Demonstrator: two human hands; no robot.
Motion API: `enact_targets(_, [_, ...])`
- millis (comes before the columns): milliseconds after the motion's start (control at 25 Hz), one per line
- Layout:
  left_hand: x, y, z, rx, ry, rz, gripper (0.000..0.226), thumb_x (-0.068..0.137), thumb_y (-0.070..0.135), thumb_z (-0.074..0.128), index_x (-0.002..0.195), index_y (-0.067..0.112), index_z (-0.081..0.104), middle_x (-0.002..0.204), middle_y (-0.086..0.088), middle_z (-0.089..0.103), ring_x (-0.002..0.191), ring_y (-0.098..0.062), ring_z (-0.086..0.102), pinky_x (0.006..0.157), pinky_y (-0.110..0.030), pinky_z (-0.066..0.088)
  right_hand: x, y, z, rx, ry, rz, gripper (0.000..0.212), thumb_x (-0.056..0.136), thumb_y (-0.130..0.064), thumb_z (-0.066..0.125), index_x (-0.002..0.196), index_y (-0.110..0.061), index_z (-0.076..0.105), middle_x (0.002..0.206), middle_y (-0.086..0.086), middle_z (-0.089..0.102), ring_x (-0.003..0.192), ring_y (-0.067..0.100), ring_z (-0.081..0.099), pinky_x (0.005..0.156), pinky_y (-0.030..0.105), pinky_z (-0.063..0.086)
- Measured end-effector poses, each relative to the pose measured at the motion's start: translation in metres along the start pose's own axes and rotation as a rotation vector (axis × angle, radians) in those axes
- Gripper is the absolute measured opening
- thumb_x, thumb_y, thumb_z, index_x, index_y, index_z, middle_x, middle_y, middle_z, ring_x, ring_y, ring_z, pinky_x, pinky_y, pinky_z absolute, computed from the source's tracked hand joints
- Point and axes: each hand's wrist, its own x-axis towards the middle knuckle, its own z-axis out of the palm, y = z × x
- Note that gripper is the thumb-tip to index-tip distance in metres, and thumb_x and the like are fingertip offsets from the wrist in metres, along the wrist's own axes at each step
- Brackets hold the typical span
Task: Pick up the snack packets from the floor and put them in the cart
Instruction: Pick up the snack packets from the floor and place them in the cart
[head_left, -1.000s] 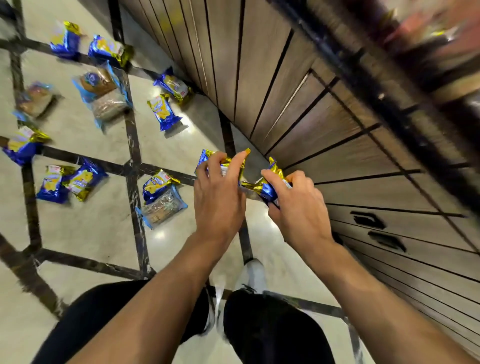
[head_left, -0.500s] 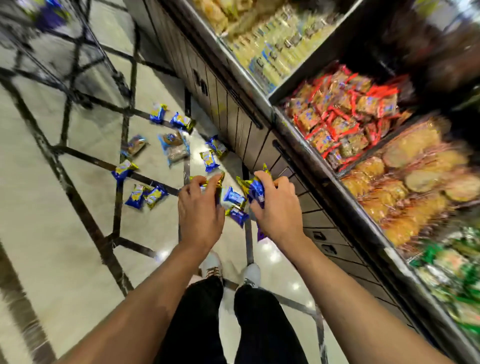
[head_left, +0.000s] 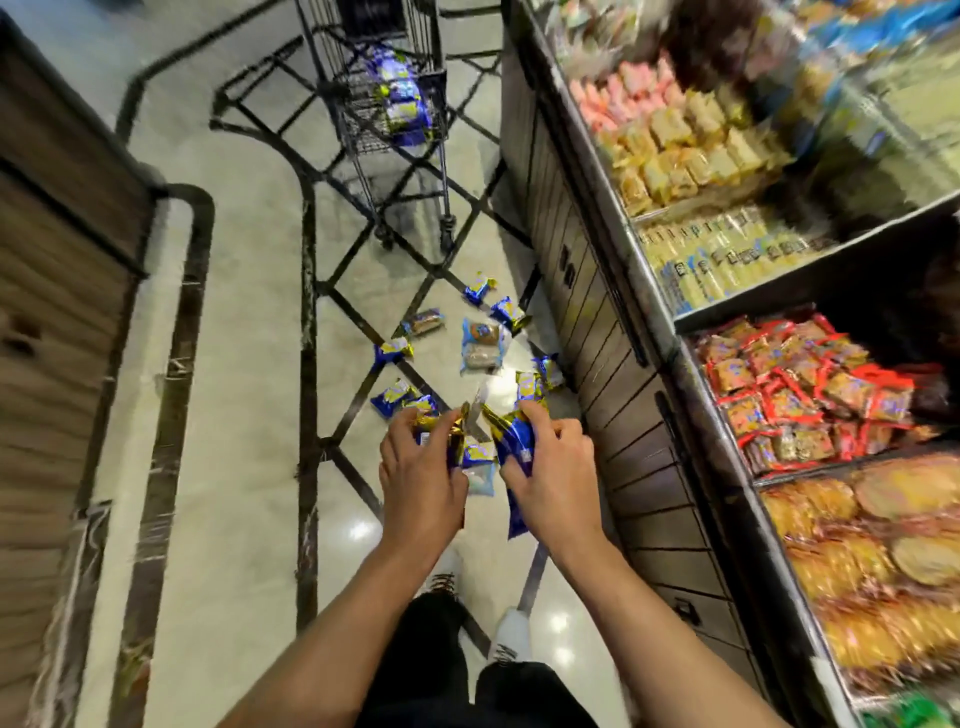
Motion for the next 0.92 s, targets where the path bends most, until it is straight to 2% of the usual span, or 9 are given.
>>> enact_targets(200, [-0.013,-0.023,-0.032,-0.187,0.048,-0.062,0.065,0.089,0.011,0.055,0.146,0.036,0.035,0.148,-0.001,0.029,0.123,-0.029,0.048,0.103,-0.047,0.043,-0.003,-0.036,0.003,0.015,-0.039,-0.100,0.065,0.084,-0.037,0.062,0.141,-0.043,0.031,0.113,-0.001,0.049,0.105,0.023,0.051,0.083,0.040,0.035])
enact_targets(280, [-0.014,-0.033,-0.046,-0.259,0.063,-0.100,0.063,0.091,0.010,0.053,0.145,0.036,0.035,0.147,0.002,0.030,0.121,-0.026,0.050,0.102,-0.046,0.045,-0.001,-0.056,0.009,0.037,-0.084,-0.139,0.067,0.084,-0.039,0.062,0.142,-0.045,0.028,0.113,-0.002,0.047,0.106,0.021,0.050,0.086,0.041,0.038])
enact_targets(400, [-0.010,-0.055,-0.065,-0.306,0.083,-0.161,0.061,0.093,0.011,0.054,0.146,0.035,0.036,0.145,0.003,0.031,0.120,-0.023,0.053,0.100,-0.040,0.048,0.006,-0.089,0.029,0.111,-0.140,-0.210,0.068,0.085,-0.034,0.063,0.144,-0.042,0.031,0.110,-0.002,0.042,0.102,0.020,0.051,0.085,0.035,0.045])
enact_targets(480, [-0.002,-0.072,-0.078,-0.294,0.106,-0.181,0.061,0.093,0.015,0.056,0.148,0.034,0.035,0.146,0.005,0.032,0.118,-0.019,0.055,0.096,-0.032,0.049,0.013,-0.112,0.042,0.171,-0.160,-0.212,0.065,0.087,-0.030,0.060,0.144,-0.040,0.032,0.112,-0.003,0.038,0.098,0.019,0.053,0.078,0.028,0.042])
enact_targets(560, [0.013,-0.099,-0.094,-0.313,0.121,-0.213,0.061,0.093,0.018,0.060,0.147,0.034,0.036,0.145,0.008,0.034,0.116,-0.014,0.056,0.092,-0.026,0.048,0.024,-0.144,0.062,0.166,-0.173,-0.196,0.063,0.088,-0.029,0.058,0.144,-0.039,0.030,0.115,-0.004,0.037,0.097,0.018,0.054,0.075,0.028,0.043])
enact_targets(720, [0.056,-0.165,-0.134,-0.309,0.126,-0.202,0.059,0.089,0.019,0.064,0.141,0.034,0.040,0.142,0.012,0.035,0.113,-0.015,0.058,0.089,-0.034,0.053,0.052,-0.221,0.106,0.109,-0.178,-0.168,0.062,0.086,-0.031,0.058,0.141,-0.039,0.031,0.120,-0.002,0.037,0.097,0.024,0.059,0.077,0.039,0.052])
enact_targets(920, [0.125,-0.249,-0.196,-0.237,0.127,-0.190,0.057,0.087,0.022,0.065,0.138,0.031,0.041,0.140,0.010,0.036,0.110,-0.020,0.060,0.085,-0.042,0.055,0.095,-0.310,0.149,0.161,-0.155,-0.101,0.062,0.086,-0.028,0.061,0.140,-0.036,0.033,0.118,0.003,0.041,0.095,0.025,0.057,0.077,0.034,0.047])
